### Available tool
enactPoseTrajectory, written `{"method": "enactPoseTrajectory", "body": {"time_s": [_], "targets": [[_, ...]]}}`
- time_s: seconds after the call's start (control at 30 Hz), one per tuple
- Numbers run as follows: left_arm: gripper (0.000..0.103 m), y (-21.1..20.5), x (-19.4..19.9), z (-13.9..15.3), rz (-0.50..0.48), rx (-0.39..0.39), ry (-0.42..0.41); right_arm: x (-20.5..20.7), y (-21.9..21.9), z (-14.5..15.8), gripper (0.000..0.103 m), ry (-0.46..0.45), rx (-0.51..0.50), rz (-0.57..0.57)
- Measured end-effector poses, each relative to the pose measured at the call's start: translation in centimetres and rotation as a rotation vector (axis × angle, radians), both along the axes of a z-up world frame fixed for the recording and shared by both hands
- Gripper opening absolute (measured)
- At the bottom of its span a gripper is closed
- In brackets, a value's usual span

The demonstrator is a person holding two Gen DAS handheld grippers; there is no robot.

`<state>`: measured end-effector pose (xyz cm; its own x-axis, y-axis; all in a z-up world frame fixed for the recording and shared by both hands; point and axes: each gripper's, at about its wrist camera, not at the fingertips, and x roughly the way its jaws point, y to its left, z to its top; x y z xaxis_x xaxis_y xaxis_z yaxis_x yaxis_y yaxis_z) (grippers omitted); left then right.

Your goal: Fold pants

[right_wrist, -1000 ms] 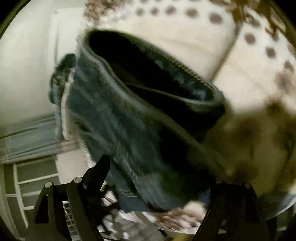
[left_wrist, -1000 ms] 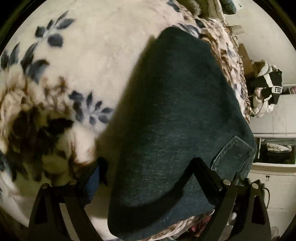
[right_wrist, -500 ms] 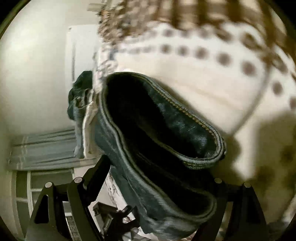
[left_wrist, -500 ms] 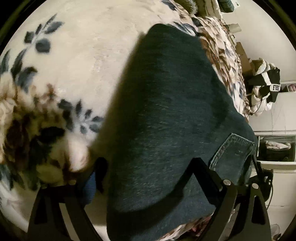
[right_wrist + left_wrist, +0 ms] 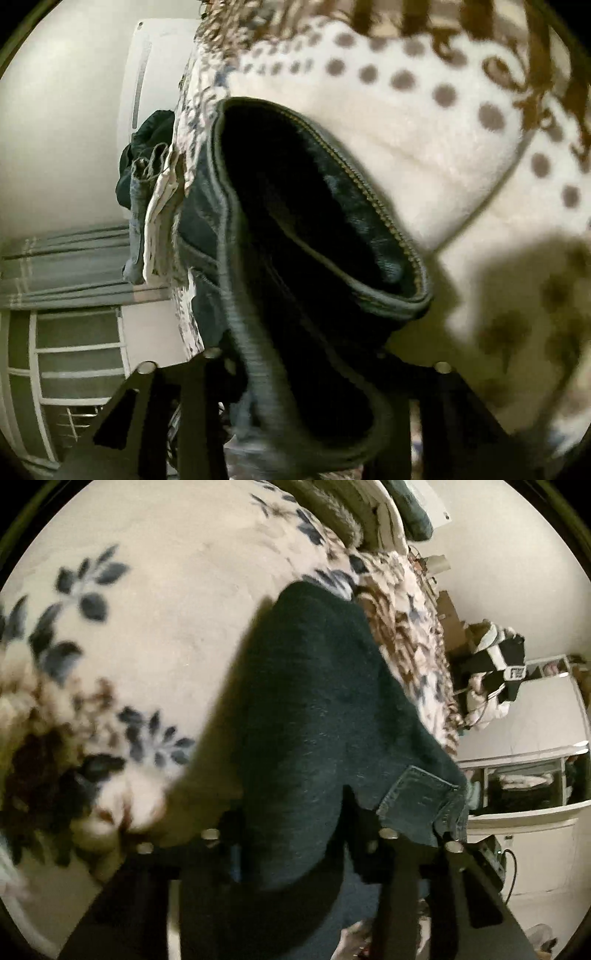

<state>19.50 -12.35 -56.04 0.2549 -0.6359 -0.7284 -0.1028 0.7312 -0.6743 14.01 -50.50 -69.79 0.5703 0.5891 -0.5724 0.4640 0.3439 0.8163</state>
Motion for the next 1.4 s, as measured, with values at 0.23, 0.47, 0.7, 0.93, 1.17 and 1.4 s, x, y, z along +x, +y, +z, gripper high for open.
{"method": "enactPoseTrajectory", "body": {"time_s": [0.23,0.47,0.7,0.93,1.17,1.4], "targets": [[0.027,-0.2,0.3,5.9,-0.04,0.029,-0.062,0.7,0.8,6.2,0.029,-0.017,-0.048,0.046],[0.027,1.5,2.0,14.0,-0.042,0.027,-0.117,2.3,0.1,14.4,0.028,-0.074,-0.058,0.095],[0.027,4.9,9.1,22.4,-0.008,0.006,-0.216,11.6,3.9,23.7,0.028,-0.176,-0.066,0.106],[0.027,9.3,23.5,26.6,0.022,0.01,-0.288,26.3,10.4,29.4,0.028,-0.265,-0.058,0.084],[0.027,12.4,37.7,23.9,0.005,0.025,-0.315,41.7,15.3,27.3,0.028,-0.287,-0.052,0.057],[0.027,14.3,43.9,15.0,-0.007,0.057,-0.181,48.8,17.8,19.5,0.028,-0.181,-0.082,0.082]]}}
